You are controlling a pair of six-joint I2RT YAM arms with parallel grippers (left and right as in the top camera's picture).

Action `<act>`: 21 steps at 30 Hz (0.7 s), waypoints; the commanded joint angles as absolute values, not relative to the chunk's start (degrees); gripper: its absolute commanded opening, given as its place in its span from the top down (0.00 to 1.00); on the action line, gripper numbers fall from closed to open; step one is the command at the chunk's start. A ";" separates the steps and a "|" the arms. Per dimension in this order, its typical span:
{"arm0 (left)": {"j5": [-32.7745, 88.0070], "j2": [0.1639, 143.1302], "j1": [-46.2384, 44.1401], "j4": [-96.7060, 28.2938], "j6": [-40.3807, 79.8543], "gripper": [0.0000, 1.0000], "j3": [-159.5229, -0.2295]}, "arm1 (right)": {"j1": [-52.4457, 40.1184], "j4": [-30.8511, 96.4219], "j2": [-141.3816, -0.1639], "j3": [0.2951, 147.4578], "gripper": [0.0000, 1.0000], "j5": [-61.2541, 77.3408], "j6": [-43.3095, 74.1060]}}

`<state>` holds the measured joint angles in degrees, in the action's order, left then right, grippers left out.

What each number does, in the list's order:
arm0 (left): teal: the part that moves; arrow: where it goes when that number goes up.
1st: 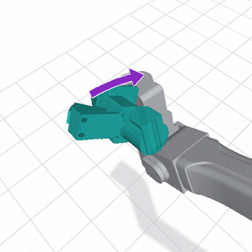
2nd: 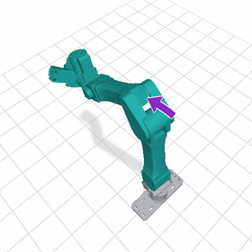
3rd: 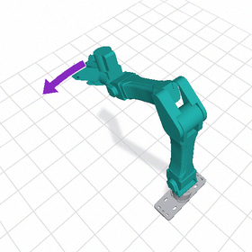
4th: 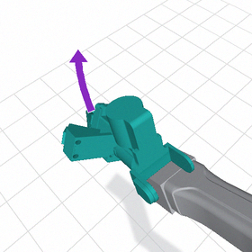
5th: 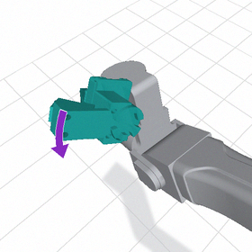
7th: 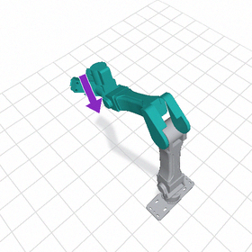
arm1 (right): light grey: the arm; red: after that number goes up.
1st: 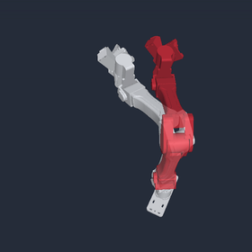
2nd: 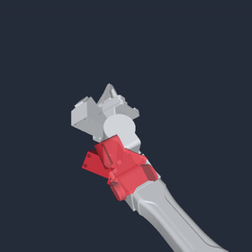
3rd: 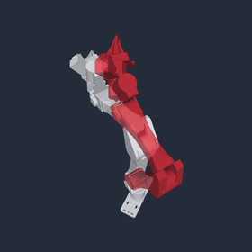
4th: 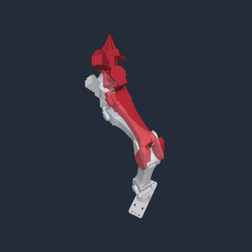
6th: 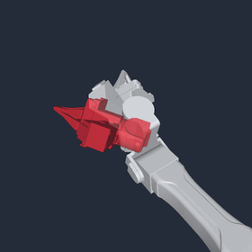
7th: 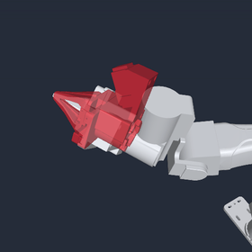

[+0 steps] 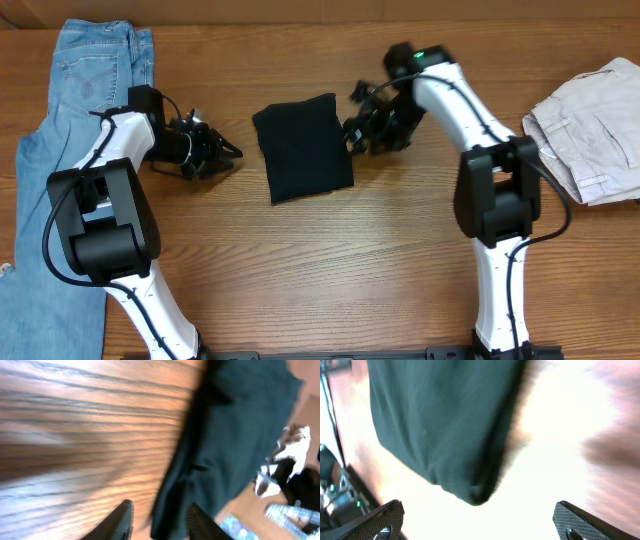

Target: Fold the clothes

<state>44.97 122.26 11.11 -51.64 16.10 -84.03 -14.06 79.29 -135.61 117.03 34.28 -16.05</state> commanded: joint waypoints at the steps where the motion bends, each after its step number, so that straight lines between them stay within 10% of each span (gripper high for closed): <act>1: 49.34 122.45 10.24 -52.90 11.57 0.49 -85.89 | -11.64 77.91 -135.87 119.31 0.00 34.20 -15.59; 21: 27.77 122.50 -2.39 -40.86 22.59 0.40 -79.81 | -13.82 72.44 -135.90 119.17 0.00 34.22 -15.59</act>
<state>36.27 122.15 -1.19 -40.99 18.90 -81.93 -13.96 72.66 -135.61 118.08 34.04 -15.59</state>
